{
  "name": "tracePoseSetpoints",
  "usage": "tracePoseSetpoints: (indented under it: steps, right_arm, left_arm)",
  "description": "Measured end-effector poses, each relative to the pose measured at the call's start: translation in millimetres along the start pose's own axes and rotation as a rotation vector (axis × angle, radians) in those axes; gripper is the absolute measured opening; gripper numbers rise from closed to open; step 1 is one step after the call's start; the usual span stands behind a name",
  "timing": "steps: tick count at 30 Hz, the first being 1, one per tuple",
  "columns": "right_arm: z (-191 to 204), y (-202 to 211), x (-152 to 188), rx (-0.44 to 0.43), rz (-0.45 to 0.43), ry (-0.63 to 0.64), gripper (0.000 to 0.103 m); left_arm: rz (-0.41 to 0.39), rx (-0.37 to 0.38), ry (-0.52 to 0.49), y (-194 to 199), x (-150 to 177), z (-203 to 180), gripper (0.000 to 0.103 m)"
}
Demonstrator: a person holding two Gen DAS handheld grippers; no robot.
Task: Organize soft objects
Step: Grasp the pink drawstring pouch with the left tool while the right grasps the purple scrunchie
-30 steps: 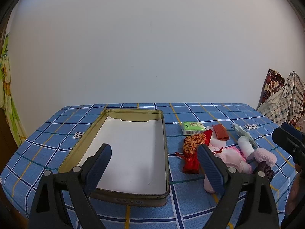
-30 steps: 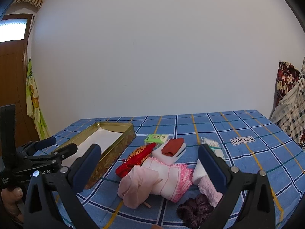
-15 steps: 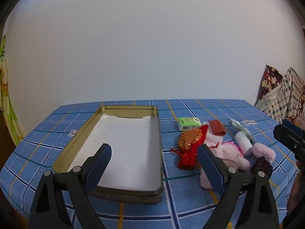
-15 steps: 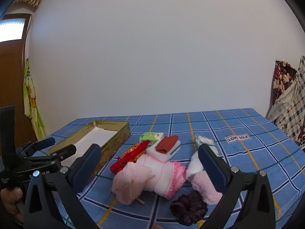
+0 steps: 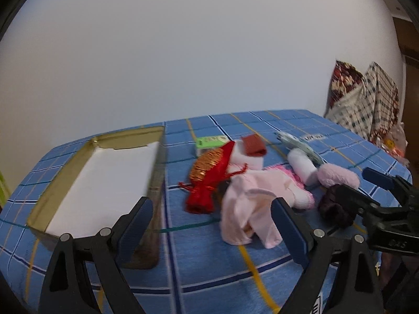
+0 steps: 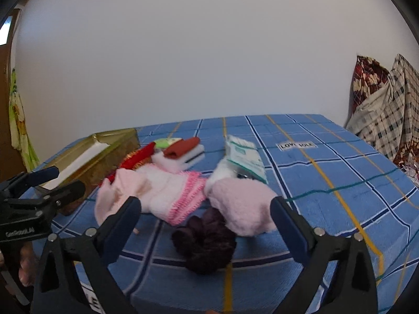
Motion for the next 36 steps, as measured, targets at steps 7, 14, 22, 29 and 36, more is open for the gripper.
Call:
tracePoseSetpoints:
  steps: [7, 14, 22, 29, 36]
  right_arm:
    - [-8.4, -7.8, 6.0, -0.002, 0.037, -0.021, 0.089]
    - [0.7, -0.6, 23.6, -0.067, 0.081, -0.038, 0.08]
    - [10.0, -22.9, 27.4, -0.056, 0.147, -0.006, 0.071]
    - [10.1, -28.9, 30.3, -0.088, 0.141, 0.002, 0.042]
    - [17.7, -15.4, 30.4, -0.145, 0.082, 0.007, 0.042]
  left_arm:
    - [0.068, 0.025, -0.038, -22.4, -0.9, -16.2, 0.093]
    - [0.129, 0.07, -0.016, -38.0, 1.2, -15.6, 0.093]
    - [0.205, 0.174, -0.001, -48.3, 7.1, -18.0, 0.047]
    - [0.159, 0.186, -0.012, -37.5, 10.2, -20.2, 0.009]
    - [0.088, 0.207, 0.014, -27.4, 10.0, -13.7, 0.006]
Point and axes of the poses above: each gripper's, at about its wrist camera, not at the fingertips, and y roughly against the way its jaws point, z to its left, x to its underside, the point moved 5 cm from there along -y, roughly the way its jaws point, and after that the axes turned 1 degree about y, right-handed, at the moved point
